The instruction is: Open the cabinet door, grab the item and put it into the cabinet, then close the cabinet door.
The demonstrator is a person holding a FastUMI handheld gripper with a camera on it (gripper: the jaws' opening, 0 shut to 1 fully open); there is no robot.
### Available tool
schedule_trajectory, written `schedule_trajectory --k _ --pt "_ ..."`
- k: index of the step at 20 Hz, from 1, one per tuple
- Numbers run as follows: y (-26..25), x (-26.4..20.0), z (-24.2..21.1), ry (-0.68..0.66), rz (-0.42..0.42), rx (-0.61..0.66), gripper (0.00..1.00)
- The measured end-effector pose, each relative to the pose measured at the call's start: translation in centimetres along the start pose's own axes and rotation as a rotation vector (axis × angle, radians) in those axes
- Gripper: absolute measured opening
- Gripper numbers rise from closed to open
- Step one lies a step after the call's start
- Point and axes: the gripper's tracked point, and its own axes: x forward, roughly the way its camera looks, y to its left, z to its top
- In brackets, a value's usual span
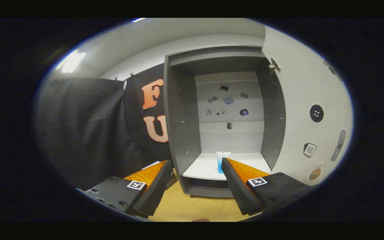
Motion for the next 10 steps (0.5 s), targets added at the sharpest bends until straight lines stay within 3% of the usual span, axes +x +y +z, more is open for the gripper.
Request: schedule_trajectory --k 6,10 --pt "1.3 -10.7 -0.7 -0.021 0.055 -0.021 0.95" --pt "-0.3 -17.0 -2.7 -0.012 0.033 -0.066 0.94"
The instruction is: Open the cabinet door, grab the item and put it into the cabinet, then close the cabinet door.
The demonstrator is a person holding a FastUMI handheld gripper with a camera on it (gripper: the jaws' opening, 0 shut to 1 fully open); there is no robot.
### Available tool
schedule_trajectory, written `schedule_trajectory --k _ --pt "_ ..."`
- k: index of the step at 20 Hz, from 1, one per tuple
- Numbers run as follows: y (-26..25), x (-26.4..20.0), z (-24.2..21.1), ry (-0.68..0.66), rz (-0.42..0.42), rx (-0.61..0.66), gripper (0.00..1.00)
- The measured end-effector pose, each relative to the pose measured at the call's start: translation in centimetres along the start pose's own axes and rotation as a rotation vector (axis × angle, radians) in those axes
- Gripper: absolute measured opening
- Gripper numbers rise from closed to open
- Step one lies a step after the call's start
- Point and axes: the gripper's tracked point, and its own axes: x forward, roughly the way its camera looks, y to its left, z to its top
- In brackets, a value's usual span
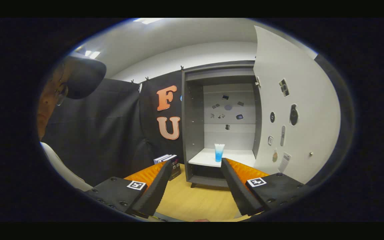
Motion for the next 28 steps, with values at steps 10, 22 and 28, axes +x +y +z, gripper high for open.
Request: schedule_trajectory --k 10,22,28 --pt "-8.6 -11.6 -3.2 -0.048 -0.255 0.054 0.92" --pt "-26.5 -11.0 -4.7 -0.133 -0.688 0.140 0.96" --pt "-25.4 -8.4 -5.4 -0.143 -0.603 0.169 0.96"
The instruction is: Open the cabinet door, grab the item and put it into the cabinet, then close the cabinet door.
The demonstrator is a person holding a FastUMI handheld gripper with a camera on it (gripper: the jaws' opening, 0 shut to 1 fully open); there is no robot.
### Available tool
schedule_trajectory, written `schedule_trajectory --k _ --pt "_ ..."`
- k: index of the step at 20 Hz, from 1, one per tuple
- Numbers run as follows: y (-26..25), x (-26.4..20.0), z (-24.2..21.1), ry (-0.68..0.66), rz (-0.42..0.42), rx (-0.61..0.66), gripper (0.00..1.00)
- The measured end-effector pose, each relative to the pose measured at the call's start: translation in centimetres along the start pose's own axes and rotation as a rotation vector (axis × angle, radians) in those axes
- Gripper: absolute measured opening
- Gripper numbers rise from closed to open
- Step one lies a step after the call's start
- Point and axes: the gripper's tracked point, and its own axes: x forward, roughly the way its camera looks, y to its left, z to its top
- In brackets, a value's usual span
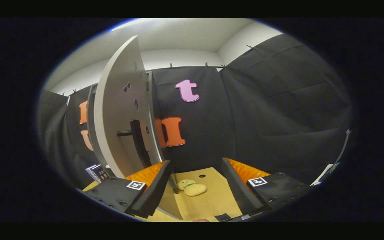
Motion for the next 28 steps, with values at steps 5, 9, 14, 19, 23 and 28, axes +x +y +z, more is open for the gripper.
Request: schedule_trajectory --k 5,9,14,19,23,28 --pt "0.8 0.2 -0.5 0.009 -0.063 -0.057 0.95" --pt "1.4 -0.9 0.2 -0.022 -0.173 -0.165 0.95" --pt "3.7 -1.8 -0.1 -0.031 -0.239 -0.160 0.92" --pt "8.2 -2.9 -0.8 -0.031 -0.239 -0.181 0.92" --pt "11.8 -3.2 -1.4 -0.026 -0.228 -0.184 0.92" --pt "17.3 -2.6 -2.3 -0.016 -0.148 -0.194 0.92"
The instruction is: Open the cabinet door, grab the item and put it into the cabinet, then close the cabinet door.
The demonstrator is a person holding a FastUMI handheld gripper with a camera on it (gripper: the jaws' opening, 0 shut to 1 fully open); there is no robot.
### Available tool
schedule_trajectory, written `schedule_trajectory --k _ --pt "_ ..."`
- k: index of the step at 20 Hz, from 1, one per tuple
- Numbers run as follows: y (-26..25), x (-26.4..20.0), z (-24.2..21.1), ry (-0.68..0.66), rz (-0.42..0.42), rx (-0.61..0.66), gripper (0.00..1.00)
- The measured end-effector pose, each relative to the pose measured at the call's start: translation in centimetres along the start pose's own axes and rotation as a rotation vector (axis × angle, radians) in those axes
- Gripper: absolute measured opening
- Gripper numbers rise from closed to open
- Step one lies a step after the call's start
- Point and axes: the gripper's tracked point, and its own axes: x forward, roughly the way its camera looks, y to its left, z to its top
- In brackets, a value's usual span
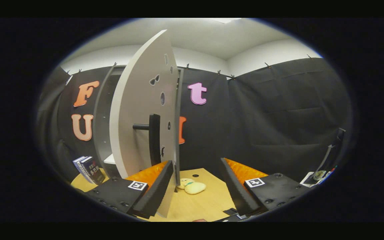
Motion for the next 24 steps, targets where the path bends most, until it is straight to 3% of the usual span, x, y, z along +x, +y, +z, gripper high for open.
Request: schedule_trajectory --k 7,14,19,24 --pt "9.9 2.3 -0.8 0.028 0.203 -0.009 0.93" --pt "18.0 4.7 -0.8 0.055 0.405 0.066 0.95" --pt "21.2 7.1 -1.2 0.057 0.465 0.062 0.96" --pt "21.5 8.7 -0.7 0.054 0.454 0.063 0.95"
